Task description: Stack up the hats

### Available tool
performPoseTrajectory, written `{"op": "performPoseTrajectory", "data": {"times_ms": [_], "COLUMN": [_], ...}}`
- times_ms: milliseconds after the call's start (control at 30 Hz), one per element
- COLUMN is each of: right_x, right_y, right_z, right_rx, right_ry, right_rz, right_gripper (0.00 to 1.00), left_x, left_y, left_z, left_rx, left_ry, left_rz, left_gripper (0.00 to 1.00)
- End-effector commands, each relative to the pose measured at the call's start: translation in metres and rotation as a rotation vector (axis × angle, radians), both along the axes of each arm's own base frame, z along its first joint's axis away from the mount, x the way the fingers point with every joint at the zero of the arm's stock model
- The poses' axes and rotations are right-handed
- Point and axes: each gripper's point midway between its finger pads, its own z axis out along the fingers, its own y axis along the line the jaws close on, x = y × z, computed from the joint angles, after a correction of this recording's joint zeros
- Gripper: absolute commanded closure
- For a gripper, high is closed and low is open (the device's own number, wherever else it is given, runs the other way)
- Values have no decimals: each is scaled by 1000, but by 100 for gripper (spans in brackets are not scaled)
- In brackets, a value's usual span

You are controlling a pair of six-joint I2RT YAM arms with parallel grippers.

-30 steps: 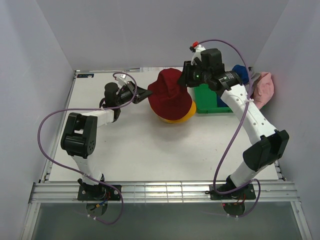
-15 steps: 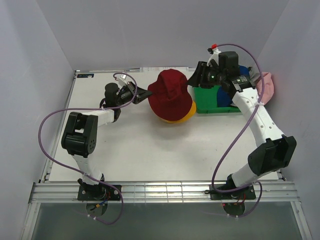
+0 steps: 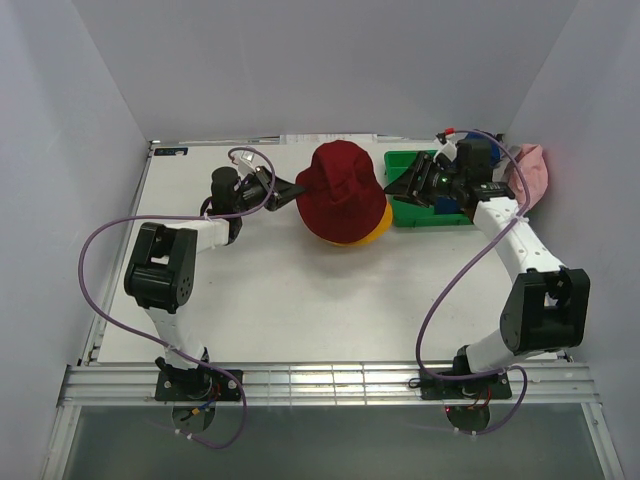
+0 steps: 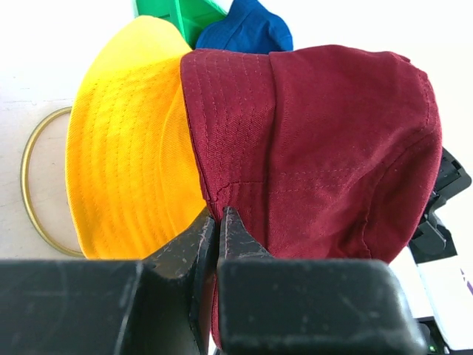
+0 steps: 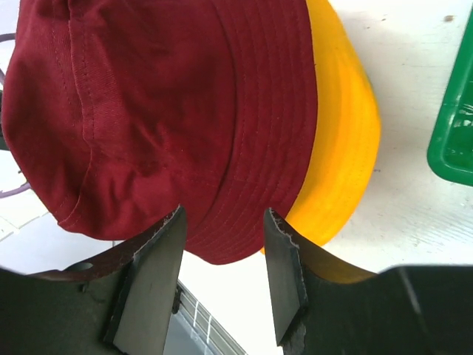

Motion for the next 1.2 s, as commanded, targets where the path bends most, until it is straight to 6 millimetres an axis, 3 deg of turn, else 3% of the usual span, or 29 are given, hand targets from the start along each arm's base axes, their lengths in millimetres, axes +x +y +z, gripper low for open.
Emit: {"op": "performPoseTrajectory", "data": {"times_ms": [0,300,833,1067,1167], "right_x": [7,9,24,28,28], "right_y": [6,7,13,13,12], "right_z": [10,-19,-37,-47,-54], "right_rx": [52,78,147,149,142], "right_ry": [-62,-22,6,33,46], "right_rz": [19,-3,-24,-40,-47], "right_gripper": [48,46,48,77,84], "left_x": [3,1,4,3,3], "left_y": [5,5,6,6,7], "left_z": [-1,-3,-4,-8,-11], "left_rx": [24,35,37,41,44], "left_ry": [-12,-8,-6,3,9], "left_rz": [4,1,7,11,12], "left_gripper": [100,100,100,100,100]}}
